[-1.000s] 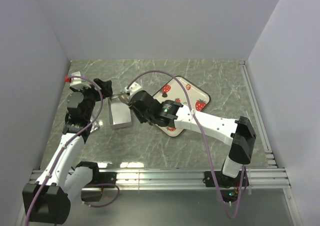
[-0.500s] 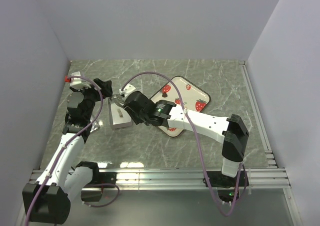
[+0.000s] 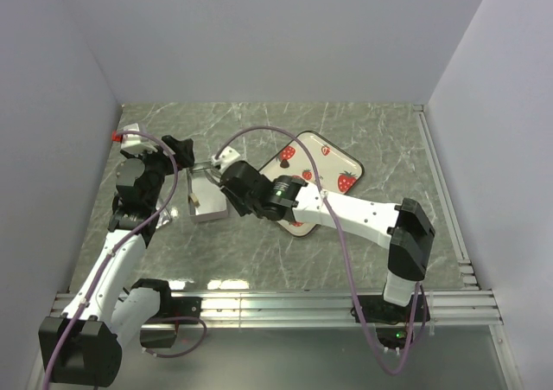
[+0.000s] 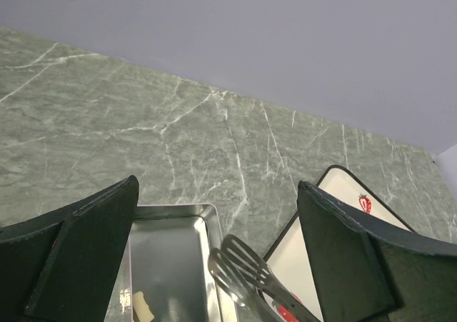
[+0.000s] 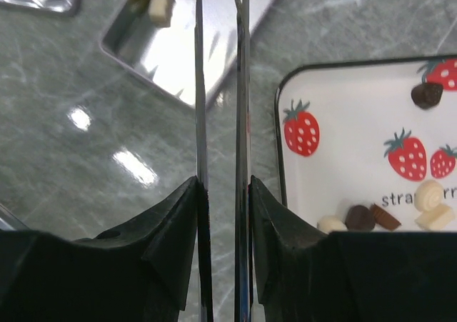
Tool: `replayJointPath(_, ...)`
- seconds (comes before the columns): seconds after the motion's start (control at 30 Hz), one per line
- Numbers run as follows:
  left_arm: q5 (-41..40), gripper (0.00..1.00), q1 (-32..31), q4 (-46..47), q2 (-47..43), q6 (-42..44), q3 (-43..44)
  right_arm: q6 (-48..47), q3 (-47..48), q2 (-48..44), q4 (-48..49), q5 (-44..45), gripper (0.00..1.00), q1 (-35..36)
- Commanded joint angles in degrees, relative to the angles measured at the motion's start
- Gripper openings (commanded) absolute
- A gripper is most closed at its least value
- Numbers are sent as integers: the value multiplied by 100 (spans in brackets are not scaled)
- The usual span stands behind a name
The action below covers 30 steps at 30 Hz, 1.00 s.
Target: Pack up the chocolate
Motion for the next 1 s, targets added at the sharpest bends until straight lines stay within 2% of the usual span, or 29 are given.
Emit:
replayJointPath(0.0, -85, 99, -19, 75, -55, 60, 38, 131, -402, -523, 174, 281, 40, -151)
replayJointPath(0.57, -147, 99, -28, 31, -99, 52, 29, 378, -2188, -2034, 613, 589, 39, -1592)
replayJointPath(0.83, -121, 99, -19, 84, -214, 43, -50, 351, -2303, -1991, 675, 528, 42, -1936)
replayJointPath(0.97, -112, 100, -28, 110, -240, 43, -68, 325, -2197, -1605, 649, 510, 42, -1971)
